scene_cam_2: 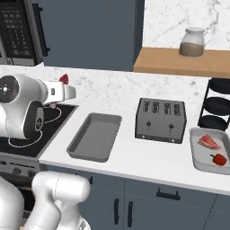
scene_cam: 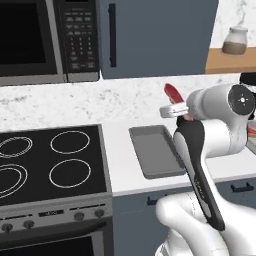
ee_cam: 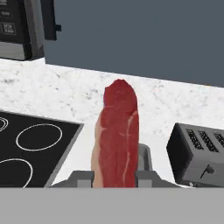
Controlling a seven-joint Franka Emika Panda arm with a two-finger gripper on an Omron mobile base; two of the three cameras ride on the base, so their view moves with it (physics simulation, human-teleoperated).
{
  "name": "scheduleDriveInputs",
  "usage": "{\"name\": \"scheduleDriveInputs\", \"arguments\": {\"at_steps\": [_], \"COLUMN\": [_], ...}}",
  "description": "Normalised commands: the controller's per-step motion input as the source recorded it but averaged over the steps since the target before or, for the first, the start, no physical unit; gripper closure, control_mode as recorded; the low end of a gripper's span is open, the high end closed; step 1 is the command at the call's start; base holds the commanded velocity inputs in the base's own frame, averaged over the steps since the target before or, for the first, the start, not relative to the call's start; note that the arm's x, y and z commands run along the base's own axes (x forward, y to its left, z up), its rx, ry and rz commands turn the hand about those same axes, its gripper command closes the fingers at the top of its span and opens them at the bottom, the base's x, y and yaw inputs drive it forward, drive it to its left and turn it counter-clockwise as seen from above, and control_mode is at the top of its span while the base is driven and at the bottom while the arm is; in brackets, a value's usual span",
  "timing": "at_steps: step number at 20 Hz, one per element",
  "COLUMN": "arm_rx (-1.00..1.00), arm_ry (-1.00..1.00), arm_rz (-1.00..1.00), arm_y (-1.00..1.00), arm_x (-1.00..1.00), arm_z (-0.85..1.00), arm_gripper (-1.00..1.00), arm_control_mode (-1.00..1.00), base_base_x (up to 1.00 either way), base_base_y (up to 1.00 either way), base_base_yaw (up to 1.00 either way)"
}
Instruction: Place one bell pepper and one steak in each tupperware on the nearby counter, to pack two identical lunches.
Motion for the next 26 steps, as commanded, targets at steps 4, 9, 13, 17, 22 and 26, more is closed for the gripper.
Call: {"name": "scheduleDriveInputs", "arguments": {"at_steps": [4, 9, 13, 17, 22, 26], "arm_rx": [0.0, -0.11, -0.05, -0.02, -0.03, -0.02], "arm_ry": [0.0, 0.09, 0.09, 0.12, 0.16, 0.2], "arm_rz": [0.0, -0.06, -0.01, 0.0, 0.0, 0.0], "arm_y": [0.0, -0.79, -0.95, -0.62, -0.07, 0.02], "arm_x": [0.0, 0.0, 0.22, 0.34, 0.37, 0.32], "arm_z": [0.0, -0.64, -0.63, -0.71, -0.82, -0.71], "arm_gripper": [1.0, 1.0, 1.0, 1.0, 1.0, 1.0], "arm_control_mode": [1.0, -1.0, -1.0, -1.0, -1.0, -1.0], "base_base_x": [0.12, 0.0, 0.0, 0.0, 0.0, 0.0], "base_base_y": [0.32, 0.0, 0.0, 0.0, 0.0, 0.0], "base_base_yaw": [-0.07, 0.0, 0.0, 0.0, 0.0, 0.0]}}
